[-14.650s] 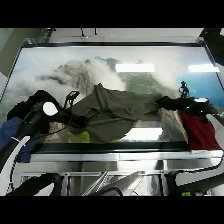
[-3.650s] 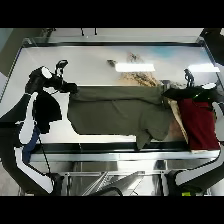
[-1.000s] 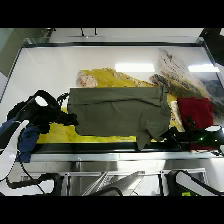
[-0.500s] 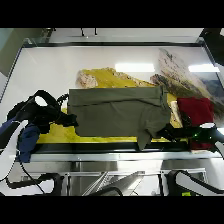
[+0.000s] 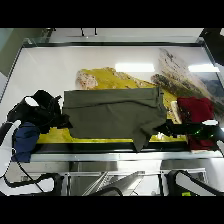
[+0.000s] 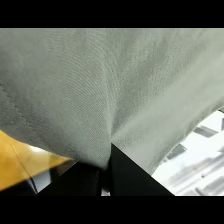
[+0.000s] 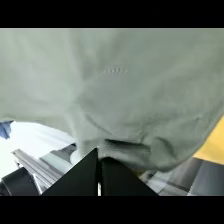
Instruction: Fold the shirts.
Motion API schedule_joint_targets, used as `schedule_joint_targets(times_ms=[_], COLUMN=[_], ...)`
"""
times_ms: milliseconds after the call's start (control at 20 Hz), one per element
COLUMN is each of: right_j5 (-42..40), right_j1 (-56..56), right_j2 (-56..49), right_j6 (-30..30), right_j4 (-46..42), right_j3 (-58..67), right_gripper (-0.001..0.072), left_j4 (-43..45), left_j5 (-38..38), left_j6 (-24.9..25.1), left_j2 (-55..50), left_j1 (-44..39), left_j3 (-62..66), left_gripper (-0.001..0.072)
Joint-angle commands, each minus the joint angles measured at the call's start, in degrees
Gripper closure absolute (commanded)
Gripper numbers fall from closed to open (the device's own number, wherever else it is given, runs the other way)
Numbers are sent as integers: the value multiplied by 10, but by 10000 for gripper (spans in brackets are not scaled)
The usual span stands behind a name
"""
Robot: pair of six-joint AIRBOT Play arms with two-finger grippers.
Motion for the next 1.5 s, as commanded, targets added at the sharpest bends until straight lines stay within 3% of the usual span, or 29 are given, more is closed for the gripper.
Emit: schedule_joint_targets(times_ms=[0,150,350,600,1000,1150,1350,1400,1450], right_j5=[21,22,18,2,-89,-114,-113,-114,-114], right_j1=[0,0,1,14,99,104,104,103,101], right_j2=[18,18,6,-143,-406,-443,-434,-428,-421], right_j6=[14,17,-10,-21,-59,-106,-158,-163,-162], right_j4=[7,9,90,167,172,172,166,157,148], right_j3=[30,46,110,287,496,503,503,503,504], right_gripper=[691,691,691,690,690,690,689,681,557], left_j4=[0,0,-6,-6,36,70,71,71,71], left_j5=[-41,-53,-105,-79,-50,-41,-101,-113,-122], left_j6=[14,17,4,-44,-88,-120,-122,-122,-122], left_j2=[0,0,0,-9,-199,-263,-311,-317,-321], left_j1=[18,18,18,18,-26,-32,-31,-31,-31], left_j3=[0,0,59,198,375,428,483,495,512], left_gripper=[660,660,661,691,692,692,692,692,691])
